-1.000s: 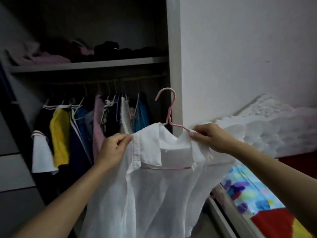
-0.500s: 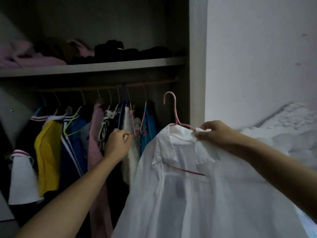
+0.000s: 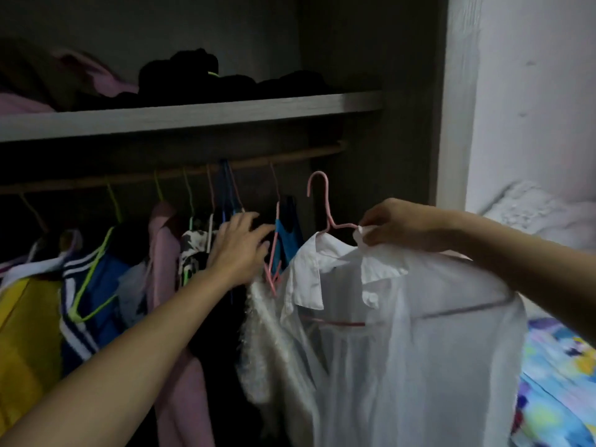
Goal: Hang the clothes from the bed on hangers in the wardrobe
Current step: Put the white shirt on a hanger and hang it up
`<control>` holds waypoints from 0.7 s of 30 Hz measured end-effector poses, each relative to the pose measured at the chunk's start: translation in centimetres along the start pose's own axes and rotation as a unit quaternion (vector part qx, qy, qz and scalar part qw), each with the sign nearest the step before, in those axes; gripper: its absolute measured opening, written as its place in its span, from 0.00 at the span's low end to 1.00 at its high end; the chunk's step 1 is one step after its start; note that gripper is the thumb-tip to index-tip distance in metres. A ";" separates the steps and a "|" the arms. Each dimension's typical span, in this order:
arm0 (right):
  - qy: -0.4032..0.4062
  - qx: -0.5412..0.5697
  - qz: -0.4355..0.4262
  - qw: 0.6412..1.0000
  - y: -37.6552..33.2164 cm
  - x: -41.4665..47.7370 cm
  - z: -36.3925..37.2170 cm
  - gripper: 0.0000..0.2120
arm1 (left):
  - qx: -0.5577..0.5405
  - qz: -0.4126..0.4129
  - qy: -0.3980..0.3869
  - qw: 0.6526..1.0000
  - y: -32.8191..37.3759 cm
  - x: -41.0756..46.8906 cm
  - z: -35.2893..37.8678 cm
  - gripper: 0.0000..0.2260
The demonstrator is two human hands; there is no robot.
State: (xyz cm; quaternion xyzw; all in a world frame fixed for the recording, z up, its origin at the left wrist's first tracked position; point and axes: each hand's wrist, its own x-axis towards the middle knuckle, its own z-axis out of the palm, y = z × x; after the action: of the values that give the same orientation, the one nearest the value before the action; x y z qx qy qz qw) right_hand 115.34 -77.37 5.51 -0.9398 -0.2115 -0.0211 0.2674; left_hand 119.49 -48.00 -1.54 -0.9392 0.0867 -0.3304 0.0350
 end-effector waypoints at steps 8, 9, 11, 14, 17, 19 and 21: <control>0.077 -0.063 0.098 0.990 1.1 -4.1 -0.7 0.12 | 0.049 0.004 -0.176 0.983 1.9 4.6 3.9 0.19; 0.090 -0.081 0.113 0.986 1.3 -5.2 -1.2 0.14 | 0.047 -0.003 -0.181 0.982 1.8 4.6 4.0 0.20; 0.116 -0.095 0.134 0.980 1.7 -7.1 -2.1 0.16 | 0.043 -0.009 -0.189 0.981 1.9 4.7 4.2 0.20; 0.154 -0.101 0.145 0.972 1.7 -8.5 -2.2 0.17 | 0.060 0.003 -0.174 0.983 2.1 4.4 4.2 0.18; 0.205 -0.103 0.125 0.965 1.1 -8.1 -1.2 0.15 | 0.070 0.009 -0.133 0.989 2.3 3.2 4.0 0.17; 0.227 -0.101 0.106 0.963 0.6 -7.0 -0.2 0.15 | 0.061 0.009 -0.089 0.994 1.9 2.3 3.8 0.18; 0.243 -0.102 0.083 0.961 0.1 -5.5 1.0 0.15 | 0.036 0.009 -0.051 0.998 1.3 1.3 3.3 0.21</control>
State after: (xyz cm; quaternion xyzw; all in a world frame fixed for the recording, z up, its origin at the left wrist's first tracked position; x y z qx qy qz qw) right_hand 110.30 -79.02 3.77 -0.9430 -0.0583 -0.2482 0.2139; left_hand 122.36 -49.45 -3.50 -0.9522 0.0811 -0.2846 0.0765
